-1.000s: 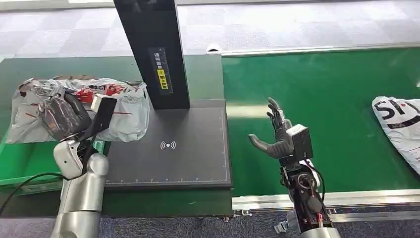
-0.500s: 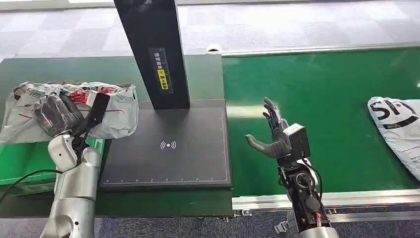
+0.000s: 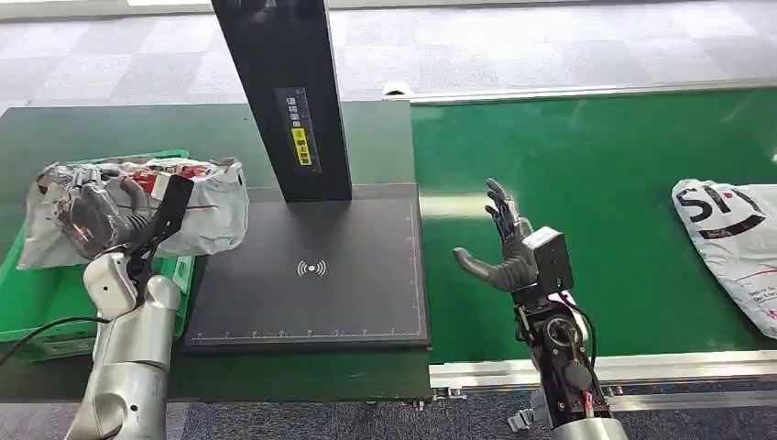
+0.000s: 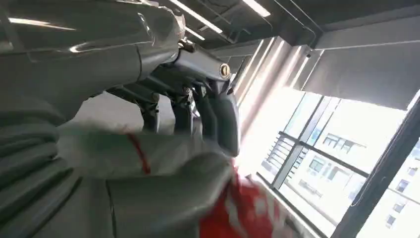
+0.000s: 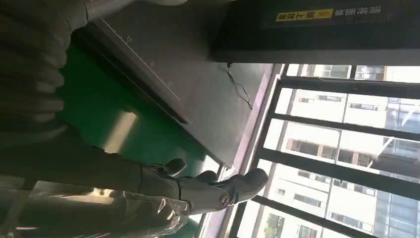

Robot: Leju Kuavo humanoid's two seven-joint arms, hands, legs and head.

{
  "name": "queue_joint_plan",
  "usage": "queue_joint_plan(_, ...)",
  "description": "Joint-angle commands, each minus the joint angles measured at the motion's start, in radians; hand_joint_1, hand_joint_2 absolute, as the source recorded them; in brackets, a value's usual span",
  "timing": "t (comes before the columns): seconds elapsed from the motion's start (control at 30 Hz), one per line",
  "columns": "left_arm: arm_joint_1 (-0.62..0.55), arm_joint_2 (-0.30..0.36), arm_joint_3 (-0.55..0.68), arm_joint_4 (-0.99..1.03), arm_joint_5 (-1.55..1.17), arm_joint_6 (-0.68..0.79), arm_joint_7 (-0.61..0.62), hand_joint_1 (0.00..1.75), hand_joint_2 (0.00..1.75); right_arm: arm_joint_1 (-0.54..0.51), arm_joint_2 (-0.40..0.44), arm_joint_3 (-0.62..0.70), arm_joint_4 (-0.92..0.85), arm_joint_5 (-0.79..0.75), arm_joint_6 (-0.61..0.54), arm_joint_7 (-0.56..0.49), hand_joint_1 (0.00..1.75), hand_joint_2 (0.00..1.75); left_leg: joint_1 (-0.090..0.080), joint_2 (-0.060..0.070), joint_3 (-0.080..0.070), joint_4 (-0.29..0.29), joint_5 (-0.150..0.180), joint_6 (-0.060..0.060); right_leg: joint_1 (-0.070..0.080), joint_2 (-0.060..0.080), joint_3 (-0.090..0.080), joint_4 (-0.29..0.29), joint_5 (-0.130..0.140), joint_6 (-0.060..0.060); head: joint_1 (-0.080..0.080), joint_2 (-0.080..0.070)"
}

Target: Moved the parcel from conveyor to table for the left to box.

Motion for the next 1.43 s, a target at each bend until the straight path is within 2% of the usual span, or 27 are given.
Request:
queue_joint_plan(0.03, -0.072, -0.149, 0.418, -0.153, 0.118, 0.012, -0.462, 0.00, 0.00, -0.045, 0.002, 0.034, 0.047, -0.009, -0.001, 0.000, 0.00, 1.75, 0.001, 0.003, 0.001, 0.001, -0.002, 0.000, 0.001, 0.001, 0.001, 0.000, -0.001, 0.000, 0.000, 0.000)
queue_joint_plan(0.07, -0.080, -0.159, 0.440, -0.165, 0.121, 0.012, -0.494, 0.00, 0.00, -0.047, 0.002, 0.035, 0.050, -0.009, -0.001, -0.001, 0.00, 1.75, 0.001, 0.003, 0.003, 0.001, -0.002, 0.000, 0.001, 0.000, 0.002, 0.000, -0.001, 0.000, -0.001, 0.000)
queue_joint_plan(0.1, -0.109, -0.191, 0.530, -0.181, 0.168, 0.012, -0.626, 0.00, 0.00, -0.052, 0.002, 0.039, 0.058, -0.010, 0.000, -0.005, 0.00, 1.75, 0.001, 0.002, 0.001, 0.001, -0.001, 0.000, 0.001, 0.000, 0.001, 0.000, -0.001, 0.000, 0.000, 0.000)
queue_joint_plan(0.13, -0.125, -0.210, 0.558, -0.205, 0.203, 0.012, -0.687, 0.00, 0.00, -0.057, 0.003, 0.041, 0.065, -0.010, -0.001, -0.007, 0.00, 1.75, 0.001, 0.002, 0.002, 0.001, -0.002, 0.000, 0.001, -0.001, 0.002, 0.000, -0.001, 0.000, 0.000, 0.000)
queue_joint_plan(0.23, -0.072, -0.211, 0.443, -0.328, 0.340, 0.012, -0.687, 0.00, 0.00, -0.067, 0.004, 0.046, 0.081, -0.011, -0.001, -0.014, 0.00, 1.75, 0.001, 0.003, 0.002, 0.001, -0.002, 0.000, 0.002, 0.000, 0.002, 0.000, -0.001, 0.001, -0.001, 0.000)
queue_joint_plan(0.4, -0.066, -0.217, 0.433, -0.345, 0.359, 0.012, -0.687, 0.00, 0.00, -0.070, 0.003, 0.047, 0.086, -0.011, -0.002, -0.016, 0.00, 1.75, 0.001, 0.001, 0.002, 0.000, -0.001, -0.001, 0.001, -0.002, 0.003, -0.001, -0.001, 0.000, 0.000, 0.000)
queue_joint_plan(0.57, -0.017, -0.225, 0.335, -0.538, 0.516, 0.012, -0.687, 0.00, 0.00, -0.085, 0.004, 0.053, 0.109, -0.014, -0.001, -0.028, 0.00, 1.75, 0.001, 0.002, 0.002, 0.001, -0.002, 0.000, 0.001, 0.000, 0.002, -0.001, -0.001, 0.000, 0.000, 0.000)
queue_joint_plan(0.73, 0.057, -0.250, 0.130, -0.682, 0.689, 0.012, -0.687, 0.00, 0.00, -0.097, 0.008, 0.052, 0.121, -0.017, -0.008, -0.042, 0.00, 1.75, 0.001, -0.001, 0.001, 0.001, -0.001, 0.000, 0.001, -0.002, 0.002, -0.001, -0.001, 0.000, 0.000, 0.000)
queue_joint_plan(1.43, 0.057, -0.250, 0.130, -0.682, 0.689, 0.012, -0.687, 0.00, 0.00, -0.097, 0.008, 0.052, 0.121, -0.017, -0.008, -0.042, 0.00, 1.75, 0.000, 0.000, 0.003, -0.001, -0.001, 0.000, 0.001, -0.002, 0.003, -0.001, -0.001, 0.000, 0.000, 0.000)
